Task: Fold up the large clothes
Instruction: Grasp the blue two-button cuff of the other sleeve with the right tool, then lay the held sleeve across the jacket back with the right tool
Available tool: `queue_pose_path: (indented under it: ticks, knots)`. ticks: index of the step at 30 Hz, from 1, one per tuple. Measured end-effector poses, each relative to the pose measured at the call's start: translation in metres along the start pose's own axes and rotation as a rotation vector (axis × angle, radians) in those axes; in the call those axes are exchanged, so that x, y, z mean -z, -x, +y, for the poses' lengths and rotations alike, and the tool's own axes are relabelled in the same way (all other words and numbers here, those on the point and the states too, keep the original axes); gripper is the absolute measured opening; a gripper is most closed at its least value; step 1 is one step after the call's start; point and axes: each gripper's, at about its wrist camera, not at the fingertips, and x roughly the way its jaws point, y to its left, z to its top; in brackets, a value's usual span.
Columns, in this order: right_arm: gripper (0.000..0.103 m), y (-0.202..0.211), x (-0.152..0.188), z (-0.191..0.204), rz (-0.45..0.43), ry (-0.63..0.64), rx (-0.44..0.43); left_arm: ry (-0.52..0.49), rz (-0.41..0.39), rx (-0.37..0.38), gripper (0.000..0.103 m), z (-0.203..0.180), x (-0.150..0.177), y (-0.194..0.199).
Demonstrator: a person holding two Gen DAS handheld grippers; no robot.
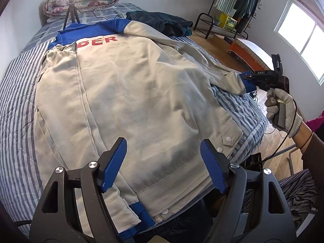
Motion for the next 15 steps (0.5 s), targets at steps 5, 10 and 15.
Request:
queue_pose_path:
  ticks: [5, 10, 15]
  knots:
    - [0.004, 0.041, 0.006, 0.063, -0.095, 0.246, 0.036, 0.022, -0.026, 0.0, 0.077, 0.008, -0.002, 0.011]
    - [0.004, 0.078, 0.025, 0.119, -0.14, 0.409, -0.057, 0.062, -0.049, -0.011, 0.077, 0.021, -0.003, 0.021]
    - [0.003, 0.098, 0.059, 0.176, -0.13, 0.575, -0.147, 0.136, -0.073, -0.015, 0.077, 0.04, -0.003, 0.031]
